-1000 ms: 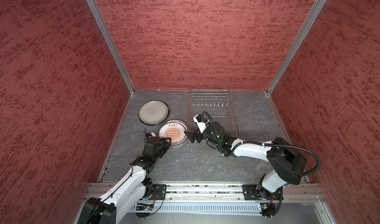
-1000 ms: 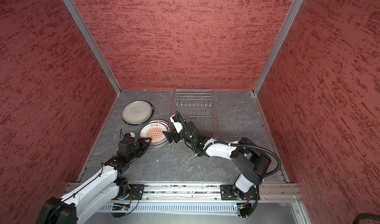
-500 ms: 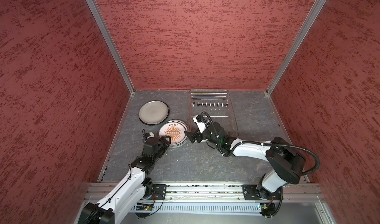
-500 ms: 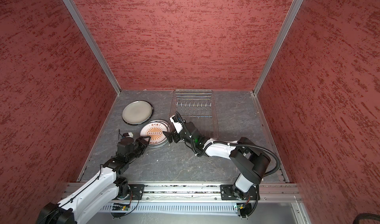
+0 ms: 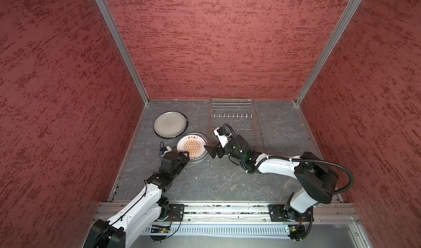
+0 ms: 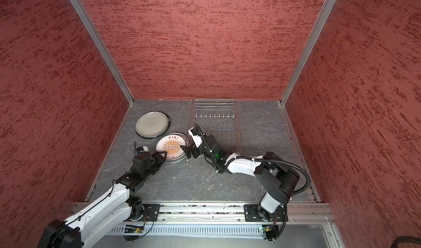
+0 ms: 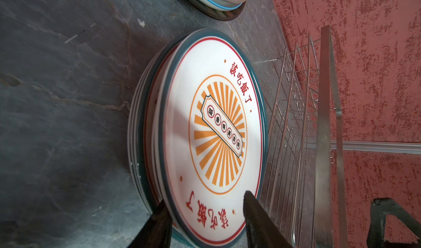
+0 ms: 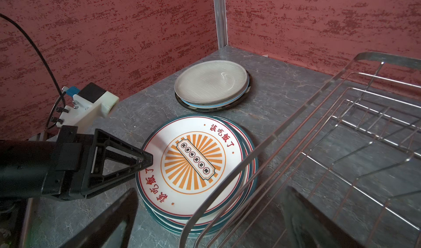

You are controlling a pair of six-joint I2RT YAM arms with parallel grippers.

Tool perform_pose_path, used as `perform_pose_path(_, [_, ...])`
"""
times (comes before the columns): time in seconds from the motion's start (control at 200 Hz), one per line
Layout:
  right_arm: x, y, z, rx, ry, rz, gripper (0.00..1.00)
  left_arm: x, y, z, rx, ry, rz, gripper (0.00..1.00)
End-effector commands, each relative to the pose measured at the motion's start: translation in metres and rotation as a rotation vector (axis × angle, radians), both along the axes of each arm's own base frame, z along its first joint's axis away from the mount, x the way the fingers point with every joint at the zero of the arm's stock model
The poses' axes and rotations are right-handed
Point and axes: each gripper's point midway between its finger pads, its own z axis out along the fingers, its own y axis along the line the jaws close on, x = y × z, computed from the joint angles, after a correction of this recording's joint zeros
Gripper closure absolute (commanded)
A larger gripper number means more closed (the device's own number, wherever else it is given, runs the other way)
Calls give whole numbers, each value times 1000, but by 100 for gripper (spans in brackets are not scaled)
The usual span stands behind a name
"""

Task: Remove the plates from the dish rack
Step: 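Press the plate flat onto the stack with the right gripper while left gripper steadies it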

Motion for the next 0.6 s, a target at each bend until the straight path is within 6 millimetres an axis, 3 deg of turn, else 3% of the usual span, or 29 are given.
perform_pose_path(0.0, [2,-2,13,17,-52,-24,1,6,-11,14,-11,-34,-41,49])
perform_pose_path(0.09, [2,-4,14,16,-55,-30,1,5,-15,15,-17,-35,-57,49])
perform_pose_path(0.281, [2,-4,16,19,-59,-30,1,2,-7,21,-2,-57,-39,38])
perform_pose_path(0.341, [3,-4,17,17,-62,-33,1,2,-7,23,-10,-71,-44,31])
perform_pose_path(0.596, [4,-2,18,12,-63,-30,1,4,-9,21,6,-58,-61,29])
